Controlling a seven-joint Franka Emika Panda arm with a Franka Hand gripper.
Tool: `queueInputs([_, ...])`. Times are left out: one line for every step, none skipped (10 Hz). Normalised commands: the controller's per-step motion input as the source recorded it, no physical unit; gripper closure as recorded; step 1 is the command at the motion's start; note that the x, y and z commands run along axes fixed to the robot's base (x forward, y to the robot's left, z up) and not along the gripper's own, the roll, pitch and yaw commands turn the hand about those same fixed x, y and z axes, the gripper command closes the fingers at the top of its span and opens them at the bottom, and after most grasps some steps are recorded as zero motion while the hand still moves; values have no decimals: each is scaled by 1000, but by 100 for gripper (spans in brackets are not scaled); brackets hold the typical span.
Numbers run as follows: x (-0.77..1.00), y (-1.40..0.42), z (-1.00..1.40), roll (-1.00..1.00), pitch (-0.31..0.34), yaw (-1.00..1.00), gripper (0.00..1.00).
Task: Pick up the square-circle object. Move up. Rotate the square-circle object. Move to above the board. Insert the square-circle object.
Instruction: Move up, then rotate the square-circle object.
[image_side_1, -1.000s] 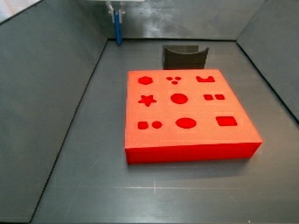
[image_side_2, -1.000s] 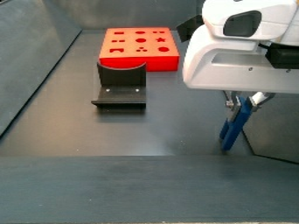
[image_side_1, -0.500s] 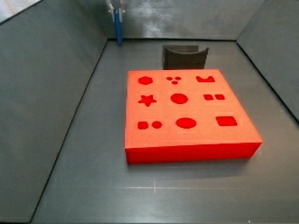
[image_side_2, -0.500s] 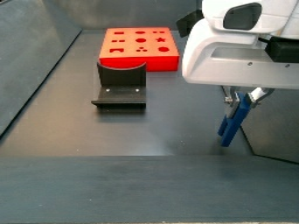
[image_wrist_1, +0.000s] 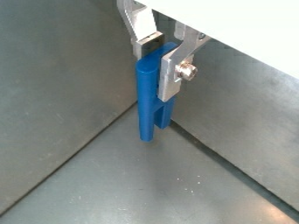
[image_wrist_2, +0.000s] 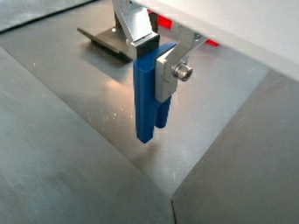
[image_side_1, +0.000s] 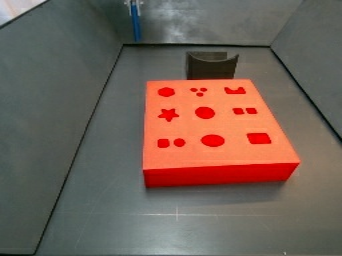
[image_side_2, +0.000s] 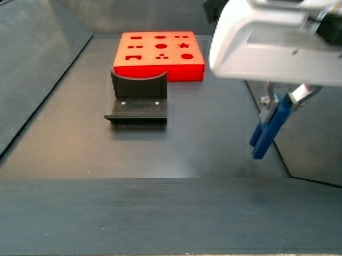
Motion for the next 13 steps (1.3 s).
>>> queueInputs([-52, -19, 430, 52, 112, -11, 100])
queueInputs([-41, -15, 303, 78, 123, 8, 100])
queueInputs([-34, -12, 213, 97, 128, 21, 100])
queueInputs([348, -1000, 572, 0, 0, 0, 100])
queueInputs([353, -1000, 550, -29, -33, -3, 100])
queueInputs([326, -1000, 553, -22, 7, 5, 100])
queueInputs([308, -1000, 561, 2, 35, 13, 100])
queueInputs([293, -1000, 561, 42, 65, 21, 100])
queueInputs([274, -1000, 555, 73, 101, 29, 100])
queueInputs([267, -1000, 555, 88, 113, 30, 100])
queueInputs([250, -1000, 553, 101, 129, 31, 100])
queueInputs([230, -1000, 550, 107, 126, 32, 100])
queueInputs([164, -792, 429, 109, 124, 31, 100])
